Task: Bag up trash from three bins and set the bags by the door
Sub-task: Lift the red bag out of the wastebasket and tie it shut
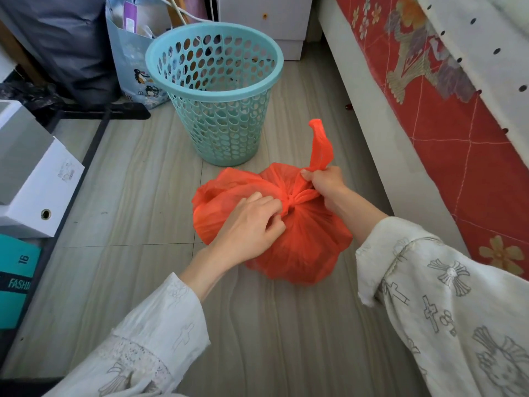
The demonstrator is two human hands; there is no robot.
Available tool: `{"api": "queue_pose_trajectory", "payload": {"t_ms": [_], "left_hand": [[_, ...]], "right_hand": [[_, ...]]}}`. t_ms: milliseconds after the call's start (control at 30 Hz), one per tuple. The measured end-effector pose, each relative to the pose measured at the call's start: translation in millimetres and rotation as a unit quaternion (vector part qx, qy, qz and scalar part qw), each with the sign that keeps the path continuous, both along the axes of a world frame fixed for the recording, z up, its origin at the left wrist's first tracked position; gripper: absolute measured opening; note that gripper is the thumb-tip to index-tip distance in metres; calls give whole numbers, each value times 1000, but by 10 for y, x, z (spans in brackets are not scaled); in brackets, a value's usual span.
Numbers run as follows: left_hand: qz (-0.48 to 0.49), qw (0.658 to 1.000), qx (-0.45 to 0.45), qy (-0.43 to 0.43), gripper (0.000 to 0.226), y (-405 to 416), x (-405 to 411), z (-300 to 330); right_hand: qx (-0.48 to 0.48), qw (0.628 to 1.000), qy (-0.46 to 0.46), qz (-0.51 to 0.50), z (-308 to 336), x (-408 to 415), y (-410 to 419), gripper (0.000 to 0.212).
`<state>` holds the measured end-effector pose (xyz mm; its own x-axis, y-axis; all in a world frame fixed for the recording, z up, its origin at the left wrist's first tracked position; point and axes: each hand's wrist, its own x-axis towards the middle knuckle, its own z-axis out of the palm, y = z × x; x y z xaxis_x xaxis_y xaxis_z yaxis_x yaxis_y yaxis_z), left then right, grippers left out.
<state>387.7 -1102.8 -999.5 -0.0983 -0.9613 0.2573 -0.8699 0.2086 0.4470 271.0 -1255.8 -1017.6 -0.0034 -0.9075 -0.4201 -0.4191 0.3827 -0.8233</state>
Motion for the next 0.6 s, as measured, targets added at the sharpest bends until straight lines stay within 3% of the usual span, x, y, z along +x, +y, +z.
{"api": "queue_pose_trajectory", "payload": {"t_ms": [167, 267, 367, 467, 600], "left_hand": [[25, 997, 45, 53, 16, 55, 69, -71], [52, 991, 85, 84, 9, 118, 220, -177], [100, 978, 153, 102, 16, 185, 349, -188], [217, 925, 226, 214, 25, 218, 336, 16], [311, 833, 314, 333, 16, 304, 212, 629]], "right_hand": [[23, 1000, -4, -7, 13, -20, -19, 36], [49, 999, -11, 11, 118, -86, 68, 21], [105, 993, -52, 24, 269, -68, 295, 7], [170, 981, -83, 48, 540, -25, 544, 14], [186, 973, -48, 125, 1214, -67, 789, 18]]}}
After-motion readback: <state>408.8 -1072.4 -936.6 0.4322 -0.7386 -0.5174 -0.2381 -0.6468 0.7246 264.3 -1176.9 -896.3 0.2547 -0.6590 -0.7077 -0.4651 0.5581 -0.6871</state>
